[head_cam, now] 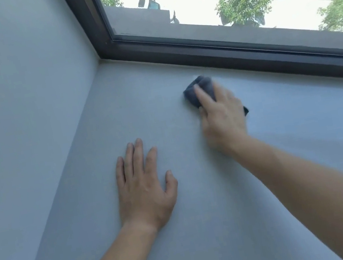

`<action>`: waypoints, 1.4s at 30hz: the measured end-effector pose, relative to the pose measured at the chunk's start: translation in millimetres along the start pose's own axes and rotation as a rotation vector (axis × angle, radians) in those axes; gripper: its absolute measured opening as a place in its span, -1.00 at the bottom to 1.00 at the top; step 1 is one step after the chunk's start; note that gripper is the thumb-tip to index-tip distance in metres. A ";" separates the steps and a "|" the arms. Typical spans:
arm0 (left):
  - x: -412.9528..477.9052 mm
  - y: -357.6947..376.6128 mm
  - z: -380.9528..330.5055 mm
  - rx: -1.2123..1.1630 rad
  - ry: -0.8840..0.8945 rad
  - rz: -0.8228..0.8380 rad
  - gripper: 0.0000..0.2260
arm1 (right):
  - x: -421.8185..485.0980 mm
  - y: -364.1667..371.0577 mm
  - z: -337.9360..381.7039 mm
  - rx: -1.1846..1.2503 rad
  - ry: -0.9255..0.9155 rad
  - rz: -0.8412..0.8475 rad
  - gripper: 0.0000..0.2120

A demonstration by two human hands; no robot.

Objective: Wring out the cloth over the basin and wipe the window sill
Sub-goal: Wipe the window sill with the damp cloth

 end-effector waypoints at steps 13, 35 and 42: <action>-0.5 4.5 5.1 -0.050 0.036 0.015 -0.45 | -27.8 23.3 45.8 -0.031 -0.187 0.053 -0.49; -61.0 3.4 62.7 0.021 0.157 0.059 -0.38 | -52.2 14.2 25.6 0.032 0.175 -0.045 -0.50; -61.1 2.5 62.9 0.085 0.139 0.089 -0.35 | -100.8 26.6 43.9 -0.098 -0.365 0.186 -0.50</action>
Point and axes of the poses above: each hand's wrist, its own x-axis towards the middle knuckle, its own y-axis out of the palm, z = x × y, the point moved 2 cm from there along x, towards the middle knuckle, and after that the axes turned 11 degrees about z, right-handed, at the moved point
